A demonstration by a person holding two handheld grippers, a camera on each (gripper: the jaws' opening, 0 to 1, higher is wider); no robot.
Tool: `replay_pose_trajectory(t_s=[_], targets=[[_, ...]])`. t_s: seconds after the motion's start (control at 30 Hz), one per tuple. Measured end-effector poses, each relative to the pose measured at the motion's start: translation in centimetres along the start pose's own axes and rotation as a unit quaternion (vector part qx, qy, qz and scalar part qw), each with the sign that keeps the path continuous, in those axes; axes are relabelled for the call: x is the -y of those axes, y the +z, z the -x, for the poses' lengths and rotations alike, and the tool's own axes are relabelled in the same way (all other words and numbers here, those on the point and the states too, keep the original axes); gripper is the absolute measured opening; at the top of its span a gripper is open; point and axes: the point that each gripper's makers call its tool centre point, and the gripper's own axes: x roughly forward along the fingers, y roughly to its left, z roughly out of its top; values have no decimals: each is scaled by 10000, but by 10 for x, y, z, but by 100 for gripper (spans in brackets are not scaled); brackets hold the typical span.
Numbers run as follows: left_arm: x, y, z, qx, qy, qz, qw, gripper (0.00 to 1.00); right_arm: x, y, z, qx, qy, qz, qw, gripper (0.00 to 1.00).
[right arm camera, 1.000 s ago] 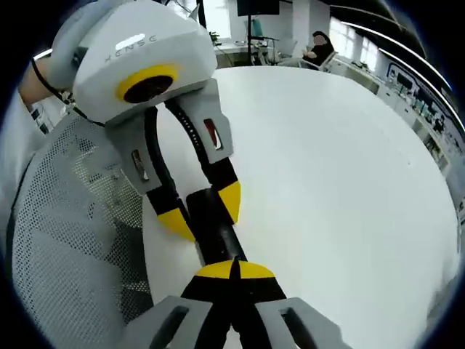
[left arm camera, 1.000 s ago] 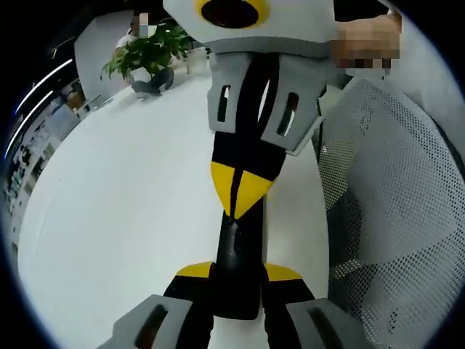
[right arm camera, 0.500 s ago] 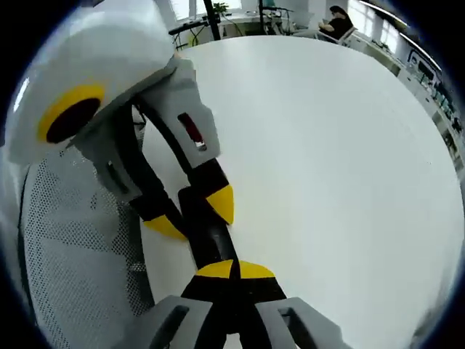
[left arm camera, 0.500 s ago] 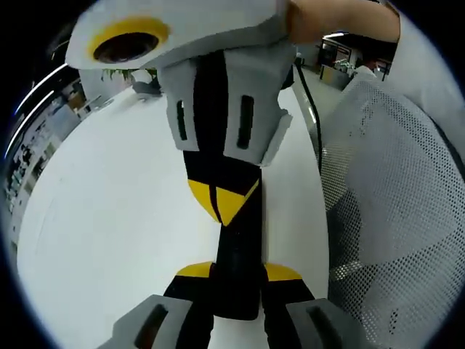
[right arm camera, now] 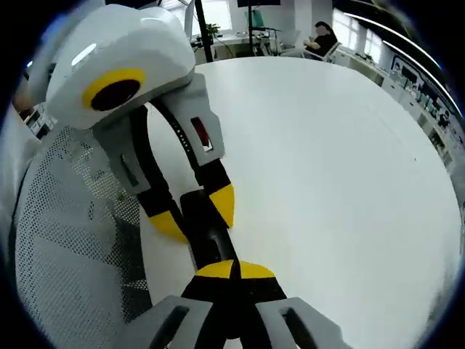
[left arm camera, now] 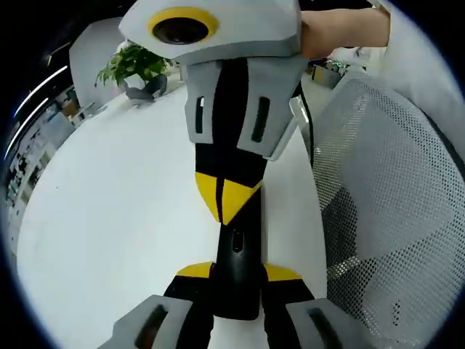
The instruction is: Press the specified remote control buttons in sequence, fully releasing each button before pressing the next.
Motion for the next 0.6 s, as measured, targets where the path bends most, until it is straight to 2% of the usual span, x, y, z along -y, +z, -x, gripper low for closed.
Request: replay_pose_trajectory(t_s=[0.13, 0.23, 0.43, 0.47, 0.53, 0.57, 0.6], targets=[[2, 1, 1, -16, -75, -80, 9999, 22, -9, 3, 3, 175, -40, 177, 9997, 0], [2, 1, 1, -48, -113, -125, 9998, 22, -18, 10, 3, 309, 75, 324, 9990, 0], [3, 0, 2, -84, -74, 19, 9999, 23, -19, 7, -2, -70, -31, 863, 9962, 0], [3, 1, 2, -40, -72, 58, 9999, 24, -22, 5, -4, -152, 61, 1035, 9945, 0], [3, 3, 1, 210, -70, 510, 9985, 24, -21, 5, -4, -235, -31, 1545, 9877, 0], [4, 2, 2, 310, -130, 548, 9979, 24, -22, 5, -4, -276, -62, 1717, 9847, 0], [3, 0, 2, 268, -125, 477, 9984, 24, -22, 5, -4, -343, -122, 1828, 9825, 0]])
